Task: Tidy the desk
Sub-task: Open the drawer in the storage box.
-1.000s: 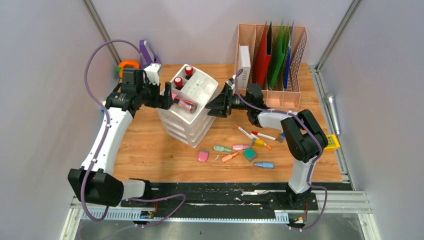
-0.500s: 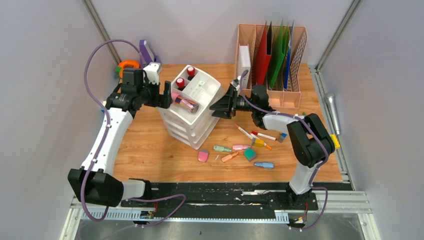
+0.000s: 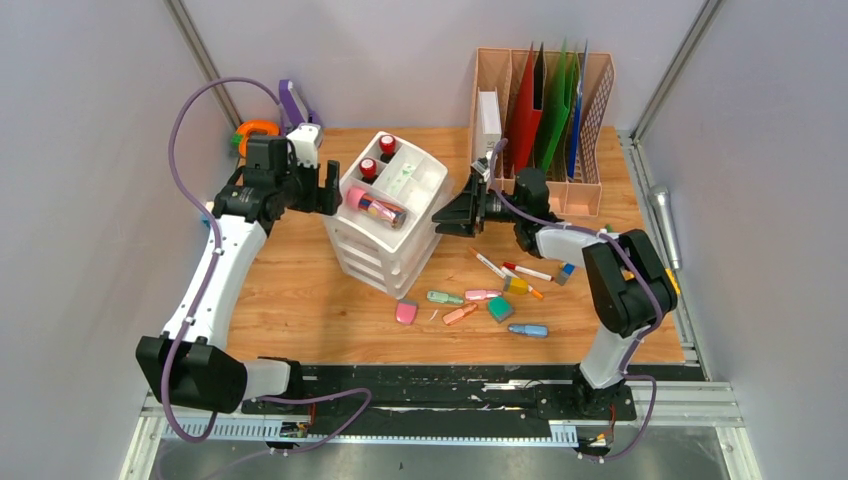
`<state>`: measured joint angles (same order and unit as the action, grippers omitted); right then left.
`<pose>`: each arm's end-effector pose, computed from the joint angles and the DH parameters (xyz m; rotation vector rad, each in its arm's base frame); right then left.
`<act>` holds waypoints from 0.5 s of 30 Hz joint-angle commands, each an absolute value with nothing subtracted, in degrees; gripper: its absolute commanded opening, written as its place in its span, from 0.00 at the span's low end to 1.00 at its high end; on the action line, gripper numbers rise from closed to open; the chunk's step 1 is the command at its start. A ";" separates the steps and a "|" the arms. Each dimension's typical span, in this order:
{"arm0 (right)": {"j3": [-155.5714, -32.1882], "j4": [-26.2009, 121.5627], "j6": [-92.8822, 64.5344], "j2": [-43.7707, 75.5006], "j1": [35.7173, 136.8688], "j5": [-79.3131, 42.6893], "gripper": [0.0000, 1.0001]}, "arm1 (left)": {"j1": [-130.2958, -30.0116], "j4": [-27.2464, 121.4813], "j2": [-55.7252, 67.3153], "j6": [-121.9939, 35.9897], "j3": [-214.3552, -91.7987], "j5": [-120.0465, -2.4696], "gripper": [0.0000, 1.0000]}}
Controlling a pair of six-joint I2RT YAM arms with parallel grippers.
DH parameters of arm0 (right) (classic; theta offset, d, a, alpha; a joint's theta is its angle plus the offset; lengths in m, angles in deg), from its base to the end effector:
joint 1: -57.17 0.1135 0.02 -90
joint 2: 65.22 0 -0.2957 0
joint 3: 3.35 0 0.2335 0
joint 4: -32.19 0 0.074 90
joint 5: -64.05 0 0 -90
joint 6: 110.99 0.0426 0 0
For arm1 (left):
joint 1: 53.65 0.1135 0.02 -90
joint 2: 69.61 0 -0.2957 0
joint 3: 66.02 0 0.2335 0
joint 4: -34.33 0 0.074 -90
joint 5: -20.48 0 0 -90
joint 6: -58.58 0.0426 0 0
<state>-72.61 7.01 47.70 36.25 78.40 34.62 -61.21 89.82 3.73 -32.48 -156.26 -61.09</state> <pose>0.3320 0.1688 0.2672 -0.1316 2.1019 1.9425 0.2464 -0.0390 0.3922 0.2069 2.2377 -0.2463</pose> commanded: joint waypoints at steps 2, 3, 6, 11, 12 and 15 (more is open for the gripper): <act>-71.89 3.49 44.92 33.34 76.99 39.02 0.63 | -61.26 86.84 4.86 -31.51 -155.62 -61.95 0.88; -71.79 3.49 44.81 33.43 76.78 39.57 0.63 | -61.23 86.75 4.98 -31.51 -155.68 -61.69 0.87; -71.45 3.65 44.20 33.14 76.42 40.41 0.62 | -61.21 86.48 5.45 -31.50 -155.91 -61.67 0.82; -73.08 13.77 35.50 30.70 76.16 40.13 0.61 | -61.26 85.88 5.52 -31.50 -156.38 -61.27 0.72; -73.54 16.48 33.26 30.01 76.22 39.52 0.60 | -61.28 85.81 5.58 -30.52 -156.44 -61.22 0.71; -75.19 24.32 25.94 28.32 76.08 37.66 0.60 | -61.21 85.44 5.62 -30.20 -156.74 -60.90 0.62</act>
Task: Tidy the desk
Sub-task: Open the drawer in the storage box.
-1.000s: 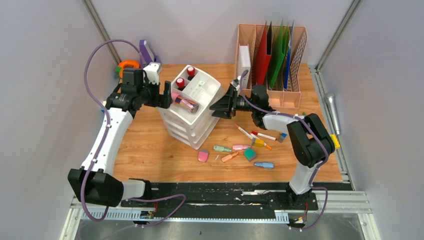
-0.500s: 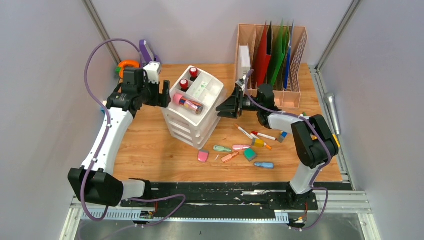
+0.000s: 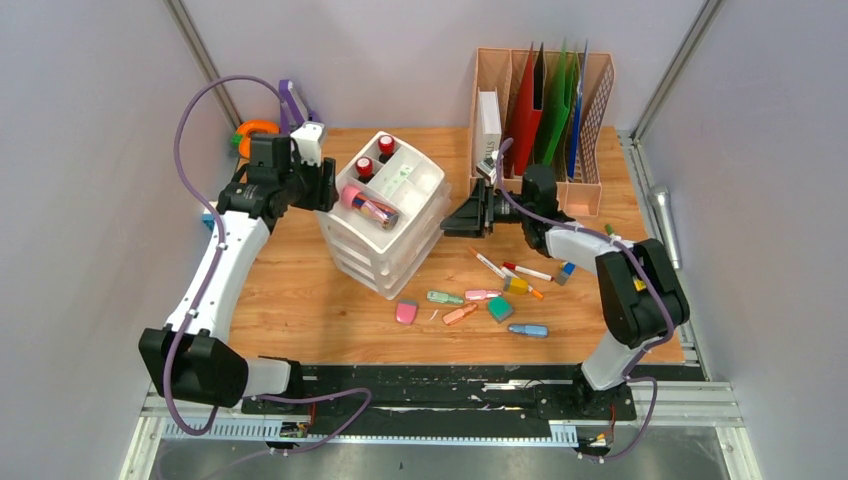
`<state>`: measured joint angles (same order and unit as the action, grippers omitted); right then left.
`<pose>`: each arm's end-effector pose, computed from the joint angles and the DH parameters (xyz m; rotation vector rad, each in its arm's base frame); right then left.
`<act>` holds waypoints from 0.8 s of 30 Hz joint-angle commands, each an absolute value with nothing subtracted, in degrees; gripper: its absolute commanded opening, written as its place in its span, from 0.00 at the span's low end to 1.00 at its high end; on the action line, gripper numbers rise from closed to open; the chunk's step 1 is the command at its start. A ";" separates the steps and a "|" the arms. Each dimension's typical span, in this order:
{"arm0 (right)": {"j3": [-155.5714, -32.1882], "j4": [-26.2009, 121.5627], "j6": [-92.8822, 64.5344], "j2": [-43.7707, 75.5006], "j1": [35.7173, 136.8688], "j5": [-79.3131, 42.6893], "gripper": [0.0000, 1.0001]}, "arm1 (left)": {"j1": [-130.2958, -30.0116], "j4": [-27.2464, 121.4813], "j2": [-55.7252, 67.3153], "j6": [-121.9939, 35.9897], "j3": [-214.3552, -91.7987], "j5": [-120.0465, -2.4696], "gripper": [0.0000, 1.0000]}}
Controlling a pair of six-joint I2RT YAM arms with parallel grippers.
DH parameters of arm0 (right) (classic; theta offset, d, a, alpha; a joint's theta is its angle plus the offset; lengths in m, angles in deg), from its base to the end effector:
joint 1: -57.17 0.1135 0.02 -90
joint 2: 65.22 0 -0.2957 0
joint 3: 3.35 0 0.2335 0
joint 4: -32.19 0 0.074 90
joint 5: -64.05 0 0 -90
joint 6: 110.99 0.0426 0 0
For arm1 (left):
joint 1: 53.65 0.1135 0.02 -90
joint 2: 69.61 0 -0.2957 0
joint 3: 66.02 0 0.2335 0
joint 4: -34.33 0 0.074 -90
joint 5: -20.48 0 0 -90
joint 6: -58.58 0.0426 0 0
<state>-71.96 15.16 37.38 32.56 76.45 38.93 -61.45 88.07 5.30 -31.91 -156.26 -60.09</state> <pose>0.3214 0.1533 0.2733 -0.2813 2.0997 1.8876 0.2558 -0.0421 0.3887 0.2321 2.2314 -0.2627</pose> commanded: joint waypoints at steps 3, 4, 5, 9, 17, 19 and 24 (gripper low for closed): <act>-78.77 34.03 18.42 26.89 76.13 35.30 0.59 | -61.27 85.23 5.87 -30.20 -157.13 -60.63 0.56; -80.27 37.30 15.04 26.44 76.09 34.48 0.58 | -61.27 85.12 6.06 -30.19 -157.21 -60.51 0.55; -81.59 40.08 12.18 25.85 76.11 33.50 0.58 | -61.23 85.05 6.15 -30.11 -157.57 -60.52 0.53; -86.76 49.08 -0.48 23.29 76.35 30.83 0.58 | -61.21 85.42 7.59 -28.76 -159.49 -60.51 0.51; -100.75 73.85 -38.27 22.37 84.22 20.61 0.62 | -61.22 92.45 15.59 -22.07 -167.98 -60.50 0.60; -102.55 77.76 -45.99 22.78 87.34 16.34 0.63 | -61.21 92.88 16.58 -21.17 -169.20 -60.54 0.62; -106.93 85.21 -58.36 25.82 91.97 10.05 0.63 | -61.22 94.14 18.65 -19.27 -172.34 -61.72 0.66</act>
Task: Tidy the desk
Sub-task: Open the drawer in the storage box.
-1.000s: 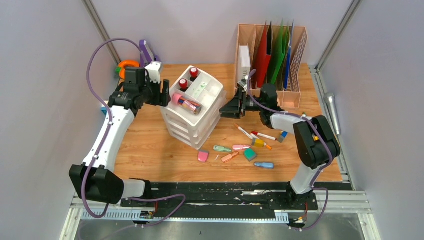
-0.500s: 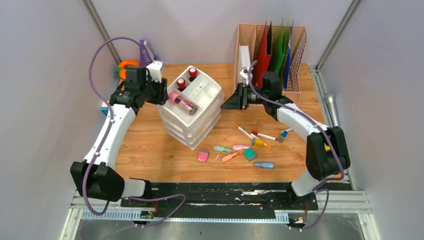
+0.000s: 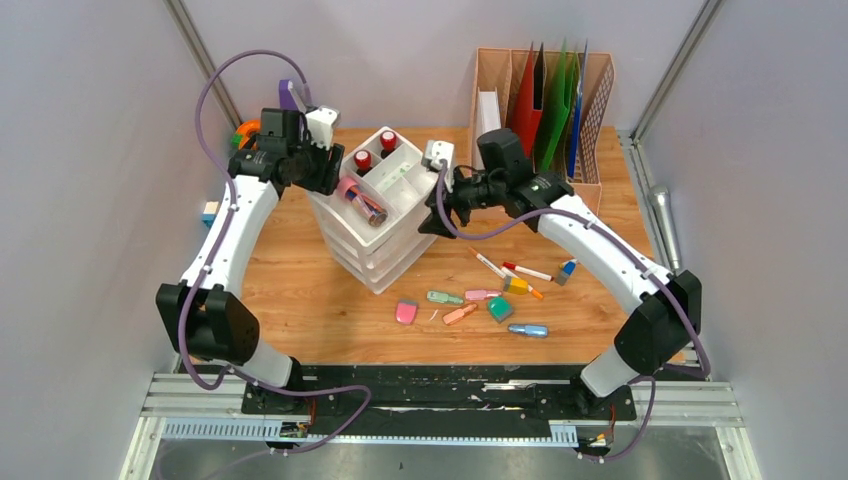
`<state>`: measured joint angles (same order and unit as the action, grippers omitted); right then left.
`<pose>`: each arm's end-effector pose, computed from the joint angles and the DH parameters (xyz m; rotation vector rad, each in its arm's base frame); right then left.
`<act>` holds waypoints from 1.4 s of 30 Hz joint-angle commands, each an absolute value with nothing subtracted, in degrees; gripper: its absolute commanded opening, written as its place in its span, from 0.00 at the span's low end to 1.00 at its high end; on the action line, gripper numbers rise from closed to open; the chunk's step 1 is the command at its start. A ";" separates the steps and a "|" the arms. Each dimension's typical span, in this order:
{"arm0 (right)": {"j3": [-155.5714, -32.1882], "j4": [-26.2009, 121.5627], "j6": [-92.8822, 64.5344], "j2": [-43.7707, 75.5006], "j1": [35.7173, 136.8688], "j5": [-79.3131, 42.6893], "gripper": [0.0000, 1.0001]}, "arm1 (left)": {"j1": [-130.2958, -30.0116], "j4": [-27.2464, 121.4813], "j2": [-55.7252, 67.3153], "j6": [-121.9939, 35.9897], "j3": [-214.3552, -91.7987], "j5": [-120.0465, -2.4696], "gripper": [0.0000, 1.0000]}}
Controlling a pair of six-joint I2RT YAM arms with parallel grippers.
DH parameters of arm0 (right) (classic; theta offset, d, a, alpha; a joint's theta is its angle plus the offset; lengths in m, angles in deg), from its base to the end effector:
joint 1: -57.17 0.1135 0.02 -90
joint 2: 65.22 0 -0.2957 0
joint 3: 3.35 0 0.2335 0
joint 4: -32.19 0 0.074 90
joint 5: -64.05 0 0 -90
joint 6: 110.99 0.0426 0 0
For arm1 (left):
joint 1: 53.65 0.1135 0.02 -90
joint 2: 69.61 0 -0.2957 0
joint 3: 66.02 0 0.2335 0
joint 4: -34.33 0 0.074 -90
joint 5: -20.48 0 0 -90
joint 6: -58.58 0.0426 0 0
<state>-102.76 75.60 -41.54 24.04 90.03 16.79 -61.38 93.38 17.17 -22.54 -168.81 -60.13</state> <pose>0.2649 0.2055 0.3926 -1.3194 1.6507 0.9241 0.3089 -0.0489 0.3939 0.4161 2.2786 -0.1800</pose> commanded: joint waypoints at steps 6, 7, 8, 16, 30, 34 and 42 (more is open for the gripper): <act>-110.97 90.56 -66.38 29.40 95.23 5.59 0.62 | -61.21 94.86 20.24 -17.87 -174.54 -62.39 0.68; -111.20 90.99 -67.56 29.56 95.84 4.83 0.62 | -61.21 95.08 20.46 -17.79 -174.70 -62.40 0.68; -111.31 91.22 -68.64 29.80 96.32 4.14 0.62 | -61.21 95.23 20.56 -17.80 -175.00 -62.40 0.68; -111.53 91.38 -74.05 31.57 98.80 -0.02 0.62 | -61.21 95.44 21.23 -17.38 -175.77 -62.48 0.68; -109.47 90.30 -79.92 32.16 101.93 -5.77 0.59 | -61.21 95.39 22.23 -17.24 -176.40 -61.96 0.69; -109.26 90.56 -79.86 30.57 102.26 -6.22 0.59 | -61.21 95.34 22.22 -17.06 -176.36 -62.25 0.69; -108.17 89.74 -70.52 28.03 101.80 -3.96 0.60 | -61.21 95.27 22.22 -17.96 -175.97 -62.15 0.69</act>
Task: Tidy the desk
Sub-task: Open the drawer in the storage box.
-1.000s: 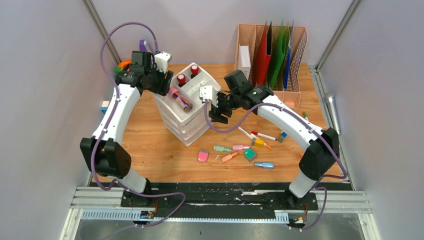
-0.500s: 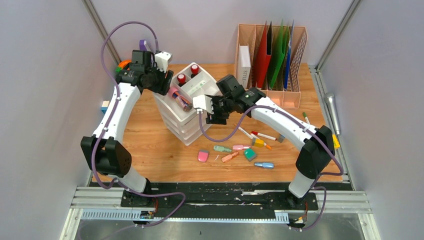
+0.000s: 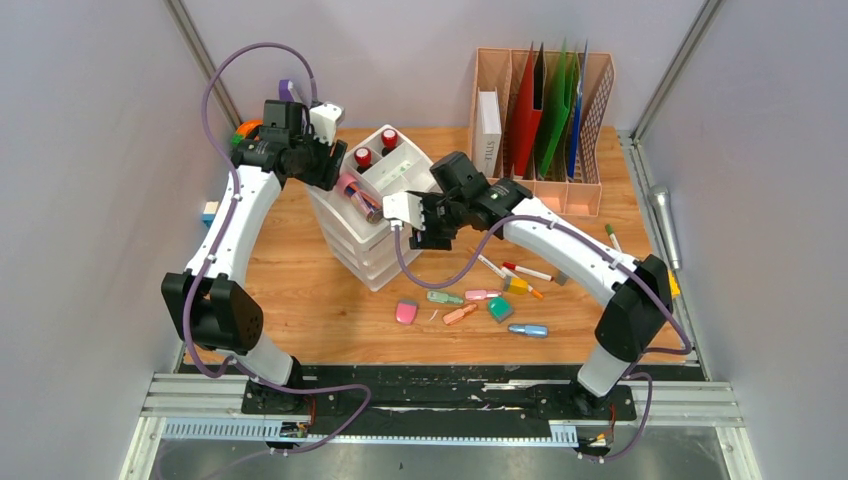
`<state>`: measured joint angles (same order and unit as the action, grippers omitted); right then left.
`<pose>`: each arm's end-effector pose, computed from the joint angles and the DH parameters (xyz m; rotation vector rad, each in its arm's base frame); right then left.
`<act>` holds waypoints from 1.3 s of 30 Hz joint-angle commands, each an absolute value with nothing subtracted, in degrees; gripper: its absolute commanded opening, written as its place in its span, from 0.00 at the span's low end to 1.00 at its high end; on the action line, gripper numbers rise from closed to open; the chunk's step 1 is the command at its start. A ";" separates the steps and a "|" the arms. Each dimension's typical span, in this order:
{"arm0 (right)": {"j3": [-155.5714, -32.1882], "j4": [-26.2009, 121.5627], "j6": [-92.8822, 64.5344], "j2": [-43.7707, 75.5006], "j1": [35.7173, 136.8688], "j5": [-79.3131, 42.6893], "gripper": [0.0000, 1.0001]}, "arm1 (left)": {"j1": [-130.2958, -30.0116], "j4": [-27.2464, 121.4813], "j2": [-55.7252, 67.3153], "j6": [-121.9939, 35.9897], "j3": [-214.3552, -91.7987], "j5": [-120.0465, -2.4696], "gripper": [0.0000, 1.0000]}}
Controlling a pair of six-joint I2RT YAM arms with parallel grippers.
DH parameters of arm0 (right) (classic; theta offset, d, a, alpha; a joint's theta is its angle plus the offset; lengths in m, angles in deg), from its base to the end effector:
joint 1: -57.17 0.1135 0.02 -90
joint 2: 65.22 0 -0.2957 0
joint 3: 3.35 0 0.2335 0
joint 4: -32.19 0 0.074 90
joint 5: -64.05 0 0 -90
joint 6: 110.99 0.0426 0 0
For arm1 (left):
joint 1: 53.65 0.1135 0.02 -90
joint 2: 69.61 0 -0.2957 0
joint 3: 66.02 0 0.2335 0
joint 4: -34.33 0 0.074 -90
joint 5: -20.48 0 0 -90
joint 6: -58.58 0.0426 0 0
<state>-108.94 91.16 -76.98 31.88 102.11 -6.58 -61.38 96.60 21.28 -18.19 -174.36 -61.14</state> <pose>0.2450 0.2644 0.3533 -1.9499 1.4181 0.3256 0.3259 -0.0505 0.3973 0.4968 2.2927 -0.1248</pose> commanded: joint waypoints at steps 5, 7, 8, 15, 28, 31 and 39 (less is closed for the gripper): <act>-99.23 79.45 -52.18 24.30 99.10 6.87 0.64 | -61.22 94.50 20.62 -19.69 -173.80 -61.68 0.65; -96.12 75.77 -45.60 23.41 97.59 10.99 0.64 | -61.21 93.96 19.64 -20.58 -172.23 -61.77 0.64; -94.97 74.23 -42.67 23.28 97.07 12.34 0.64 | -61.21 93.63 18.90 -21.04 -171.17 -62.00 0.64; -95.56 67.66 -33.12 26.89 92.94 15.50 0.64 | -61.21 92.86 15.43 -23.82 -167.18 -64.47 0.64; -110.19 66.25 -27.21 39.09 86.83 17.76 0.63 | -61.24 94.82 10.53 -26.42 -162.54 -63.15 0.66; -113.60 66.25 -25.93 41.19 85.50 16.86 0.63 | -61.21 95.22 10.00 -27.38 -162.36 -61.90 0.66; -111.86 64.36 -16.69 41.18 82.70 21.99 0.67 | -61.22 94.74 9.84 -33.48 -163.13 -60.16 0.71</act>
<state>-112.92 68.73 -23.75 42.59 83.49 16.59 -61.07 93.78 11.75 -28.64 -162.71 -63.41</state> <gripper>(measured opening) 0.647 0.702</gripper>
